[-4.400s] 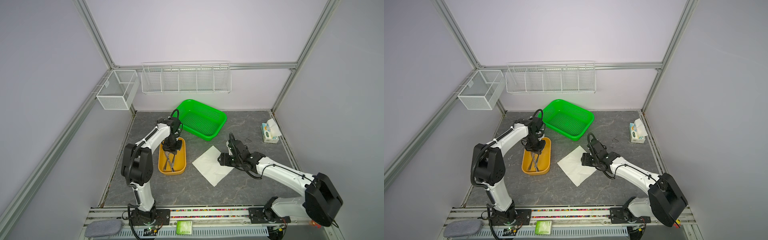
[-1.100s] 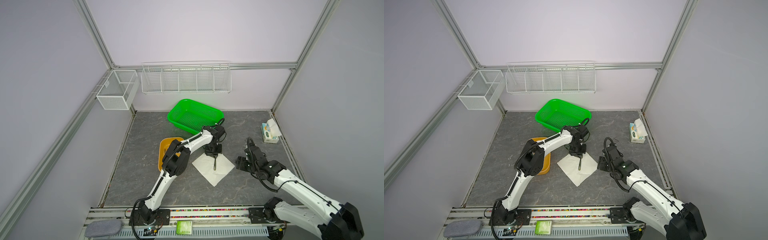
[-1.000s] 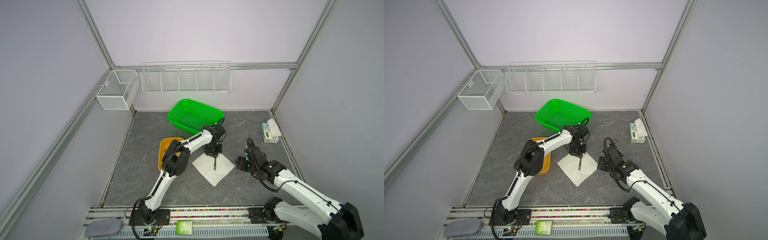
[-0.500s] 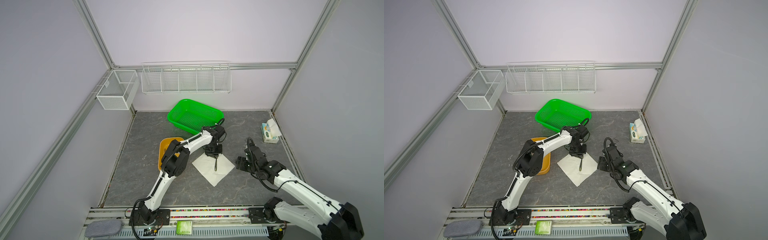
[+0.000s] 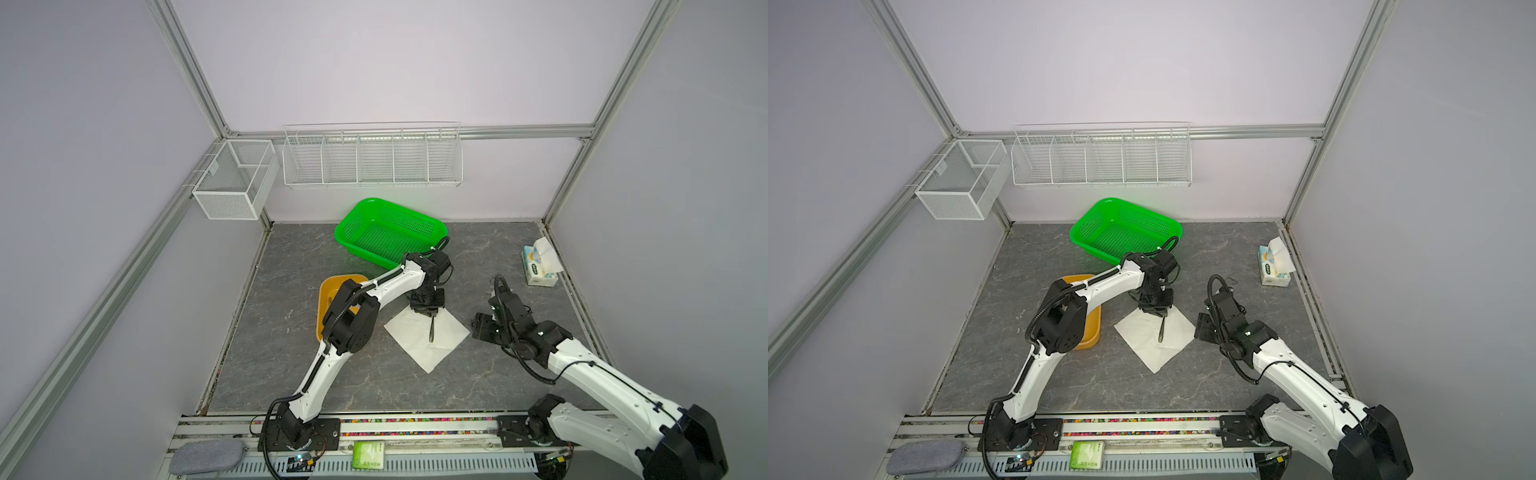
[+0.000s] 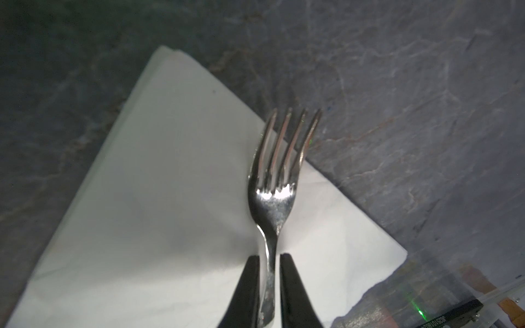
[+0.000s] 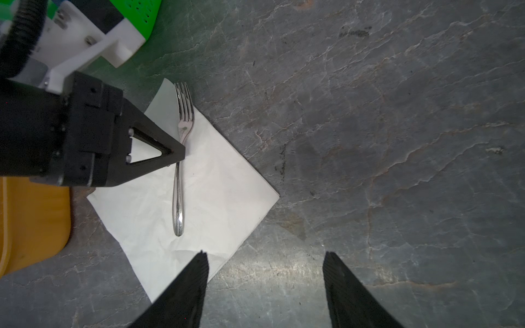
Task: Place the utensils on the paper napkin and roll it up
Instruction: 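Open the left gripper and move it back over the yellow tray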
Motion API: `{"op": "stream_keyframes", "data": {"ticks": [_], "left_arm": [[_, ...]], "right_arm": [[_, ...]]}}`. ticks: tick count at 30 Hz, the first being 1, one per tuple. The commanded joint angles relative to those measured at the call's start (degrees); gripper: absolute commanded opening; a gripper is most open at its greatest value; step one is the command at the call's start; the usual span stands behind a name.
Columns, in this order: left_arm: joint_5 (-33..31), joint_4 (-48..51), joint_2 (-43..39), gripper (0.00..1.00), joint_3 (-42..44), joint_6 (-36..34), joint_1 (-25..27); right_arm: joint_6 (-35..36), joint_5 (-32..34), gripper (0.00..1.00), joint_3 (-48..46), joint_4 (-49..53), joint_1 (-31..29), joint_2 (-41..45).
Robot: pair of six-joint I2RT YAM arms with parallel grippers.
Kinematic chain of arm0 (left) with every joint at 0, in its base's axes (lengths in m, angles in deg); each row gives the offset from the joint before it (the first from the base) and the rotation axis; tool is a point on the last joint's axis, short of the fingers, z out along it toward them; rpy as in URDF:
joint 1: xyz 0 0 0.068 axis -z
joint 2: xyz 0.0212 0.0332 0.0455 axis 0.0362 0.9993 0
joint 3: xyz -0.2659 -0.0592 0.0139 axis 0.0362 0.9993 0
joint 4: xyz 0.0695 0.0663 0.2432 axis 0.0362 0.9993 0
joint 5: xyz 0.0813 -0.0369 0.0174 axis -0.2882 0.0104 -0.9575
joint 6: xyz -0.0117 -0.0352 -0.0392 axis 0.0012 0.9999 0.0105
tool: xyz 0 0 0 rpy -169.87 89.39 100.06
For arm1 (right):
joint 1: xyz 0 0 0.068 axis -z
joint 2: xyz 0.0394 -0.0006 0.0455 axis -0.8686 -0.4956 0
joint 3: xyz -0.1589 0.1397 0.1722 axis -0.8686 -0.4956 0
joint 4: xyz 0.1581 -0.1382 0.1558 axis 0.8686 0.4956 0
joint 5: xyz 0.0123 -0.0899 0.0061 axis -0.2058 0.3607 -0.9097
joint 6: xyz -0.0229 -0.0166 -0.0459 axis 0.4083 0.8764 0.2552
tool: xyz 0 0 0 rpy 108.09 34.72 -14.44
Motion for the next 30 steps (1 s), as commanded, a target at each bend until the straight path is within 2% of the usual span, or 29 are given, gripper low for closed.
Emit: {"op": "stream_keyframes", "data": {"ticks": [1, 9, 13, 16, 19, 23, 26, 30], "left_arm": [[-1.0, 1.2, -2.1, 0.21, -0.8, -0.3, 0.7], [-4.7, 1.6, -9.4, 0.26, 0.5, -1.3, 0.9], [-8.3, -4.3, -17.3, 0.26, 6.1, -2.6, 1.0], [-14.1, -7.0, -23.4, 0.26, 11.5, -2.5, 0.3], [-16.7, -8.0, -28.7, 0.24, 17.1, -2.4, -2.4], [-18.1, -11.3, -37.9, 0.23, 28.0, -1.9, -7.6], [-21.2, -11.1, -43.7, 0.23, 35.1, -0.7, -11.7], [-21.0, -8.9, -47.2, 0.23, 40.9, -3.5, -18.4]], "right_arm": [[-1.0, 0.8, 0.67, -1.0, -0.2, 0.3, 0.1], [-0.6, -0.2, 0.68, -1.0, -1.5, 0.3, 0.7], [0.3, -2.6, 0.73, -1.5, -4.6, 0.3, 1.9], [1.6, -6.2, 0.80, -1.7, -8.4, 0.3, 2.4], [3.0, -10.7, 0.87, -1.4, -12.6, 0.2, 2.2], [5.5, -16.2, 0.92, 1.2, -16.4, -0.8, -0.1], [7.8, -17.4, 0.94, 4.0, -16.9, -2.9, -3.2], [9.1, -16.6, 0.95, 7.2, -17.2, -5.9, -7.4]]}}
